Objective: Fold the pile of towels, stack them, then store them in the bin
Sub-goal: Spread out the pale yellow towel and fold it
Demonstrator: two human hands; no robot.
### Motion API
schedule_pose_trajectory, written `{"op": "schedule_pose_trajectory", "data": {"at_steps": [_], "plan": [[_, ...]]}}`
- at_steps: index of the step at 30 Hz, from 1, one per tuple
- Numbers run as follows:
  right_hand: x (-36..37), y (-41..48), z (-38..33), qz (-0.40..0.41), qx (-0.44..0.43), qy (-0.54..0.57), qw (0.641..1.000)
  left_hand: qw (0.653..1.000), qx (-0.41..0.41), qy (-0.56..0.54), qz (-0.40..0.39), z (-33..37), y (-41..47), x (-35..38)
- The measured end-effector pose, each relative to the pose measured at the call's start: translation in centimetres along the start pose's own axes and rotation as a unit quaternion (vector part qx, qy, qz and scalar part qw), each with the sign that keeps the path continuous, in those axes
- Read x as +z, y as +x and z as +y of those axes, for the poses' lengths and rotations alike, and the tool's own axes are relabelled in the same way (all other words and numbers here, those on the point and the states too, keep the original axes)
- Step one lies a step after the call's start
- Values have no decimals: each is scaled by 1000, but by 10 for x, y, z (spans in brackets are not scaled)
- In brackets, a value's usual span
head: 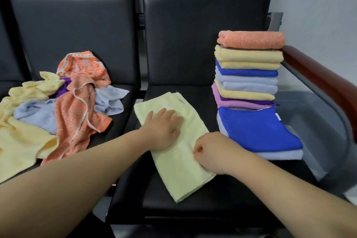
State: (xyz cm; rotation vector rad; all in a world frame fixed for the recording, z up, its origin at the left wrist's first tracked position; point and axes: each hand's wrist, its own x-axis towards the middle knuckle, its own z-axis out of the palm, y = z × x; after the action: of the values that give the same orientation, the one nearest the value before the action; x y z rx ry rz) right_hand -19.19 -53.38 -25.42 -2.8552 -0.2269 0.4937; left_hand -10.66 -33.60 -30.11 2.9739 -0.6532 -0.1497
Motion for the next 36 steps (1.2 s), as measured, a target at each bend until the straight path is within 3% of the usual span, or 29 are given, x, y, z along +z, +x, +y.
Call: {"op": "schedule_pose_trajectory", "data": {"at_steps": [3, 5, 15, 23, 26, 29, 32, 36], "plan": [[-5, 0, 0, 13, -2, 16, 1000, 994, -90, 13, 53, -3, -14, -3], [-7, -1, -1, 40, -5, 27, 999, 992, -122, 9, 38, -4, -22, -3], [9, -5, -3, 79, -2, -46, 996, 978, -199, 1, -57, -7, -49, -7], [16, -2, 6, 63, -16, -1, 998, 961, -273, -8, -46, -6, -40, -12], [15, 3, 6, 77, -18, -10, 997, 964, -261, 49, -9, -4, -33, -18], [13, 13, 5, 91, -26, -5, 996, 979, -189, 37, 62, -6, -23, -17], [13, 27, 5, 93, -36, 8, 995, 995, -100, 0, 16, -7, -11, -11], [17, 45, 6, 97, -61, 12, 993, 982, -171, -23, -71, -24, 0, -9]]}}
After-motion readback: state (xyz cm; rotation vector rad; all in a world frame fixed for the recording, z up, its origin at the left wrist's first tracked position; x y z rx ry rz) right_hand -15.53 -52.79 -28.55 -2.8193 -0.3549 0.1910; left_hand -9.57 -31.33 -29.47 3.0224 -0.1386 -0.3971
